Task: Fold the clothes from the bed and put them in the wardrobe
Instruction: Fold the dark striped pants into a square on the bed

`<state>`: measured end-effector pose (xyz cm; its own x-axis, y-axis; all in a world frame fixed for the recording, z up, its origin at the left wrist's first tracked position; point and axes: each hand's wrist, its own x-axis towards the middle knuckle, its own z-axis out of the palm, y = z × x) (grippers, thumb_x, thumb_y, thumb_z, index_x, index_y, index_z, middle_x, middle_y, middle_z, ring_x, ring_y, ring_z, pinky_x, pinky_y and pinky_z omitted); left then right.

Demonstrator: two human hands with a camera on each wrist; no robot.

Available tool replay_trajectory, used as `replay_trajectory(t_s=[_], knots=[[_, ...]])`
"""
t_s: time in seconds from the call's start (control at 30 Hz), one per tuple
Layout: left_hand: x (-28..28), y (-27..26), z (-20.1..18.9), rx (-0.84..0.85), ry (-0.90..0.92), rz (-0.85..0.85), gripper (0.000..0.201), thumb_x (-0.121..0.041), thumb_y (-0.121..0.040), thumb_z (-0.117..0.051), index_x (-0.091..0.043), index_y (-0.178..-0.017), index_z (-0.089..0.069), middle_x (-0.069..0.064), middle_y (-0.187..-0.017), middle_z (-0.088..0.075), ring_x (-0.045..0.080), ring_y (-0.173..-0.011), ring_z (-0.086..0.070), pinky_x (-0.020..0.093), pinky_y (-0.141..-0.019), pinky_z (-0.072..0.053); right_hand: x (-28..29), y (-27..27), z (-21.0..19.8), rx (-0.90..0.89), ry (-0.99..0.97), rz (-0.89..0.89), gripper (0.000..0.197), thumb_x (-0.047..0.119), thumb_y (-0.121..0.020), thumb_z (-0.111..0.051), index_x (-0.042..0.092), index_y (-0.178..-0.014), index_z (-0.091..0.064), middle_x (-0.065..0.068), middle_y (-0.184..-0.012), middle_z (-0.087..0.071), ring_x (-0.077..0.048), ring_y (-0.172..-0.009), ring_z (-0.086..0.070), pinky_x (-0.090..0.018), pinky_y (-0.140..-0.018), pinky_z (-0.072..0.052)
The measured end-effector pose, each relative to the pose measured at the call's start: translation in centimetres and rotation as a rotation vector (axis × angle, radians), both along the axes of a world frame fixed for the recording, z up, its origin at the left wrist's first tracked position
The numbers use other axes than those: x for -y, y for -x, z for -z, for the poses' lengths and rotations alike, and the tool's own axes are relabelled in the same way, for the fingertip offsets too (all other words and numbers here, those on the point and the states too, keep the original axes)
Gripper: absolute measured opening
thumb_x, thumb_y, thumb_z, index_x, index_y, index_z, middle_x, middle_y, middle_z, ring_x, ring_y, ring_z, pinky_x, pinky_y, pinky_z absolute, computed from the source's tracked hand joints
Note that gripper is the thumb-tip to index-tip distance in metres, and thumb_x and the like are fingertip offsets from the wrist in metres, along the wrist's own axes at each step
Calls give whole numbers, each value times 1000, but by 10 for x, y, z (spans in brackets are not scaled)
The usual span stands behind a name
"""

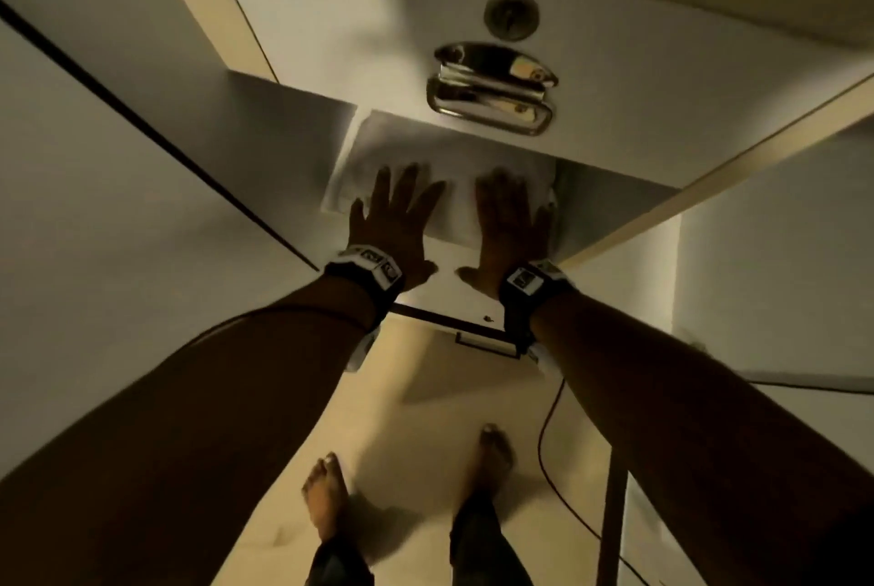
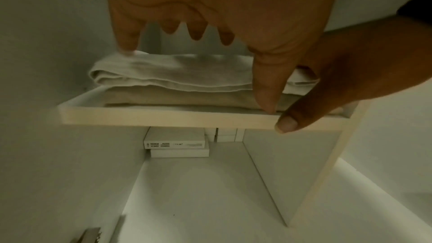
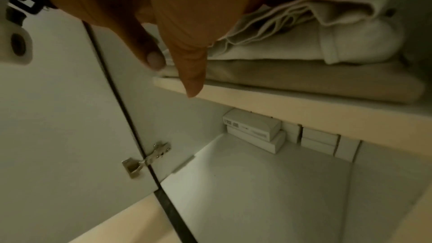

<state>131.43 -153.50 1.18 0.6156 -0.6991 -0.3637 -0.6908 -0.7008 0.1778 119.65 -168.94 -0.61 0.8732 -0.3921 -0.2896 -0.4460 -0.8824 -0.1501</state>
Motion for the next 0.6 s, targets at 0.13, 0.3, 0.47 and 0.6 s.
replay_trajectory(t_s=[0.13,0.3,0.47,0.6], knots=[[12,-20,33,-129,-9,-114,124,-23,-81,-81,-60,-149,17,-14,-166,21,29,-155,12,66,-115,-32,27,-4,25,-94,-46,62,139,57,-71,-84,34,-155,25,4,-166,24,-31,-154,17,-63,-122,-10],[3,-8,-3,-209,-103,-77,116,-47,-80,-81,-44,-159,4,-5,-169,14,32,-156,6,61,-120,-25,24,7,-4,-125,-82,64,127,58,-78,-77,39,-155,22,1,-168,18,-33,-155,11,-62,-122,-16],[-44,46,-93,-216,59,-121,90,-58,-86,-70,-32,-159,-24,-1,-169,-10,26,-155,-13,48,-124,-22,-37,56,-96,60,-92,48,113,58,-84,-68,43,-155,19,0,-170,11,-28,-156,7,-64,-120,-10],[-77,113,-161,-270,191,-143,65,-50,-93,-66,-27,-150,-45,-1,-157,-42,20,-144,-38,32,-118,-23,-102,105,-169,145,-211,211,110,49,-86,-66,46,-154,20,5,-169,11,-22,-155,11,-64,-119,3]])
